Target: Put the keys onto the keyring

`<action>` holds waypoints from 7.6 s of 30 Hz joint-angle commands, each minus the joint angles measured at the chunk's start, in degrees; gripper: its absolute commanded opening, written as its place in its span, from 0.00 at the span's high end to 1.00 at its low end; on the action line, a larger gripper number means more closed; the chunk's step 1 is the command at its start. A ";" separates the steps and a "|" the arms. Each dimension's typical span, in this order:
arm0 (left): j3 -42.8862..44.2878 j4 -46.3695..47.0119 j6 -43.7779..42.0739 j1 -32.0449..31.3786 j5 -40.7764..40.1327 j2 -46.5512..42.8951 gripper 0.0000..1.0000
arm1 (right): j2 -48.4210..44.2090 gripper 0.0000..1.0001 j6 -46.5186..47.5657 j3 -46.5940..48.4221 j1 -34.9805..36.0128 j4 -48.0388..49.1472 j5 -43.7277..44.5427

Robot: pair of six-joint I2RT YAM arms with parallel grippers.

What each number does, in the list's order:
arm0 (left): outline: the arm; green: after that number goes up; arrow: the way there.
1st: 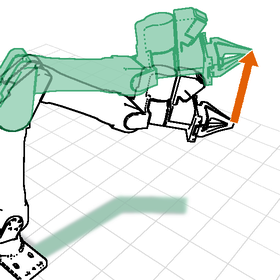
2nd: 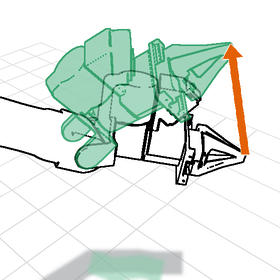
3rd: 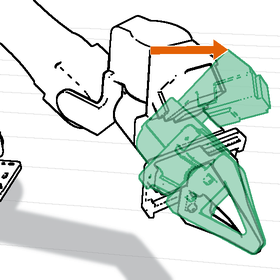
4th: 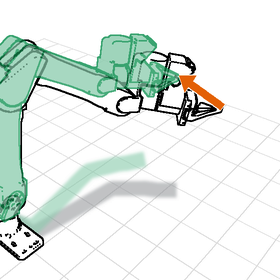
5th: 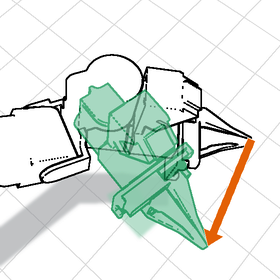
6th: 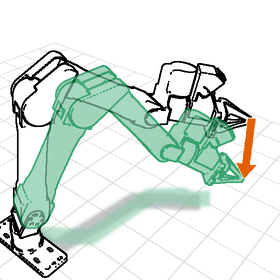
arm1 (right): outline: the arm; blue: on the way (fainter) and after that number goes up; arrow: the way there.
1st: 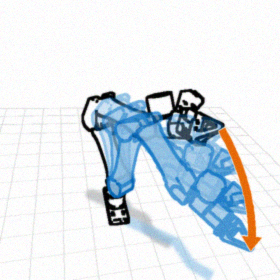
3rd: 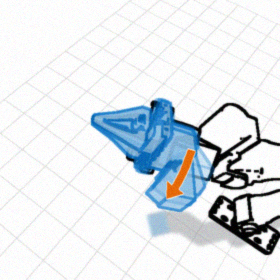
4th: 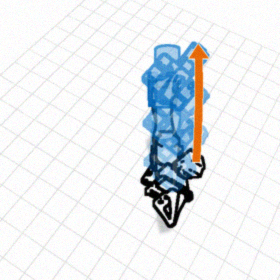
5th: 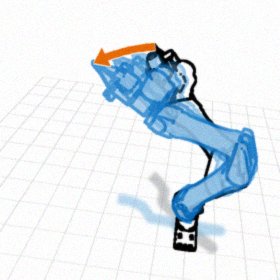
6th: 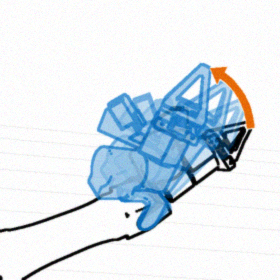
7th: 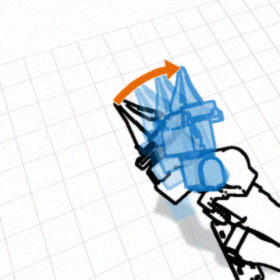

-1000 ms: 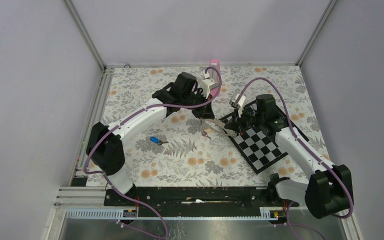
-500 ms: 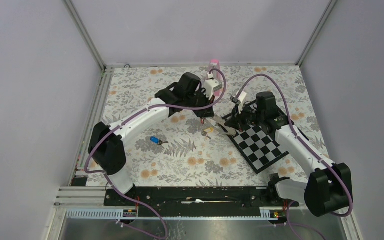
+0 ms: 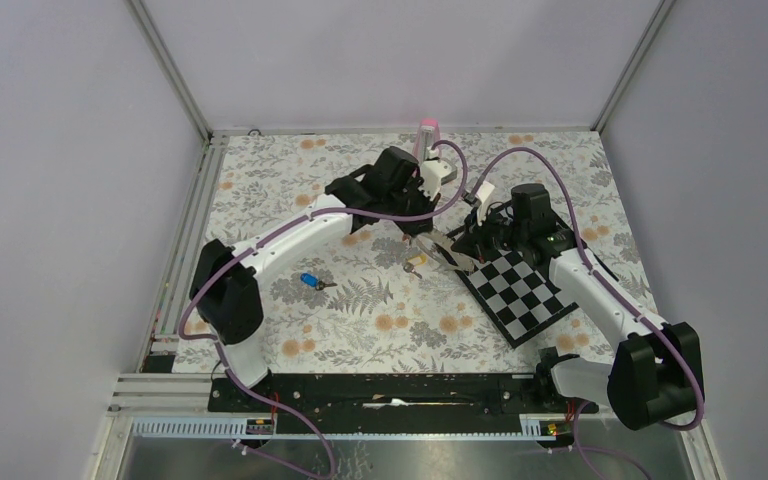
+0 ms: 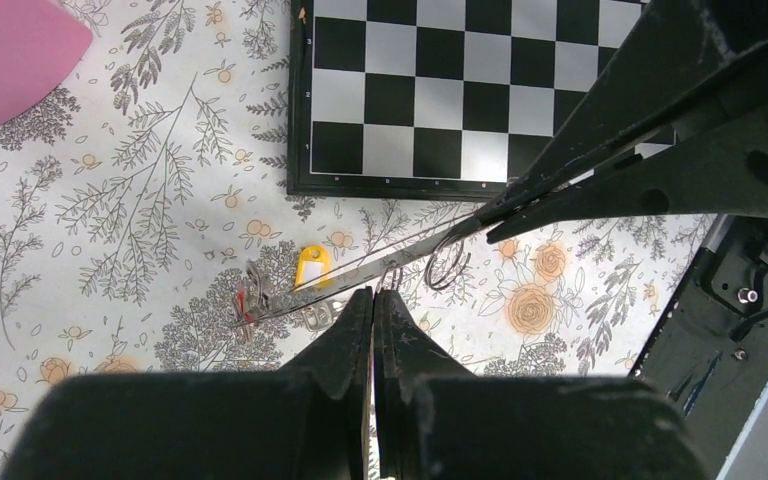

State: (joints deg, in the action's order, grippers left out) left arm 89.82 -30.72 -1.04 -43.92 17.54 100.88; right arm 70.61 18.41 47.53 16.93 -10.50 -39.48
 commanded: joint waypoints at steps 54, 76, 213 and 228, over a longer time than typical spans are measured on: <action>13.43 -7.51 1.92 -6.15 -21.60 8.27 1.00 | -0.60 1.00 -4.05 1.47 2.69 4.43 7.73; 15.03 -7.09 4.63 -7.59 -20.46 9.65 1.00 | -1.31 1.00 -7.28 0.36 2.89 6.92 12.18; -15.14 38.34 11.08 6.83 16.78 -7.36 1.00 | -5.97 0.52 -5.19 2.75 -1.11 5.81 -2.87; -21.06 45.84 12.38 6.85 36.20 -10.05 1.00 | -5.61 0.61 -3.32 6.29 -1.09 4.00 -8.56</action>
State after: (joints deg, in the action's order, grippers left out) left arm 69.63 7.92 10.59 -37.23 47.68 93.73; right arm 65.30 14.02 52.56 16.05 -5.98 -44.60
